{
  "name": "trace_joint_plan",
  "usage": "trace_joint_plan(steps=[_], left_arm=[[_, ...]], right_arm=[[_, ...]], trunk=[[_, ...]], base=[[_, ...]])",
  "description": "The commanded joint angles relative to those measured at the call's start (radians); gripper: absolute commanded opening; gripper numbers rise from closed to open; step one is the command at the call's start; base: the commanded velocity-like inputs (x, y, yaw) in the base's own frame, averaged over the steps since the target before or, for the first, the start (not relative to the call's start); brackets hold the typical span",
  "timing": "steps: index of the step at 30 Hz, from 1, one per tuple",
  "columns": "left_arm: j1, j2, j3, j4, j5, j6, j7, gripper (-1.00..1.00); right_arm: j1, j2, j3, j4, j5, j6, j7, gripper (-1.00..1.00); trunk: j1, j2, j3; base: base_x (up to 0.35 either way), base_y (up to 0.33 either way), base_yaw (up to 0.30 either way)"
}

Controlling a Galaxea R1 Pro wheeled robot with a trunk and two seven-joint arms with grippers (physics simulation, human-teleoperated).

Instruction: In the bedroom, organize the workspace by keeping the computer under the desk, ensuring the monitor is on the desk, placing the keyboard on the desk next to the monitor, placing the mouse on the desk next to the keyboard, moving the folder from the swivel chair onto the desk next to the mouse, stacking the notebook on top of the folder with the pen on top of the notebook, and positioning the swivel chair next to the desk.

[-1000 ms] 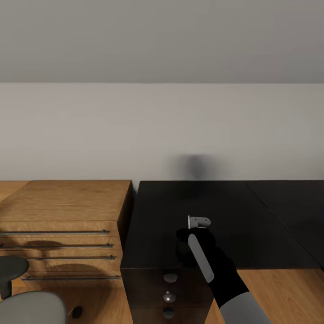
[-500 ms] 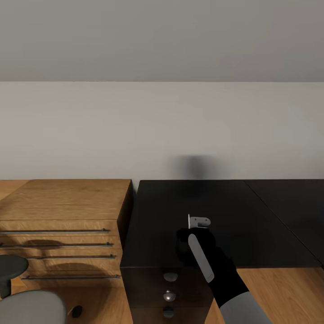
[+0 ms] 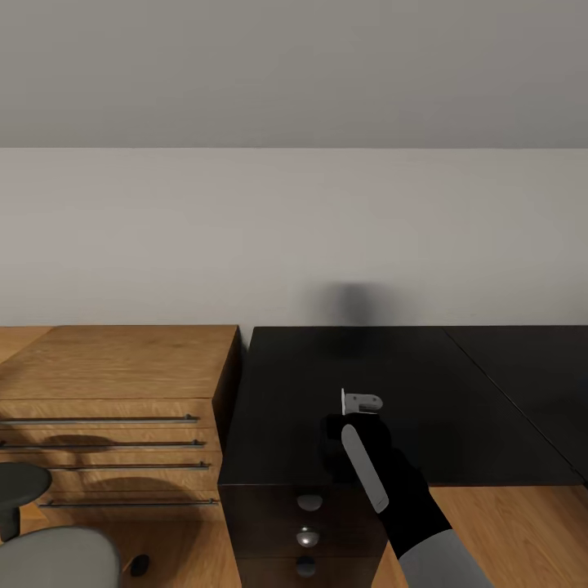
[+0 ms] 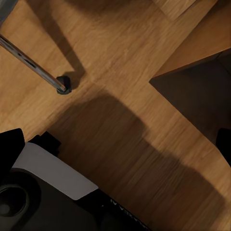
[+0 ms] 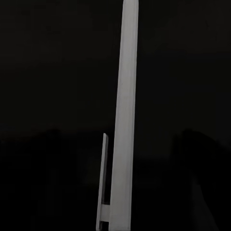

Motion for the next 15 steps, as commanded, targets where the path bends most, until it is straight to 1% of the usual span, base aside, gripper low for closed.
trace_joint_plan(steps=[1, 15], left_arm=[[0.000, 0.001, -0.001, -0.002, 0.002, 0.004, 0.005, 1.00], [0.000, 0.001, -0.001, -0.002, 0.001, 0.003, 0.005, 1.00]], right_arm=[[-0.001, 0.000, 0.002, -0.001, -0.010, 0.002, -0.010, -1.00], [-0.001, 0.000, 0.001, -0.001, -0.011, 0.003, -0.010, -1.00]], trunk=[[0.000, 0.000, -0.001], [0.000, 0.000, -0.001]], base=[[0.000, 0.000, 0.000], [0.000, 0.000, 0.000]])
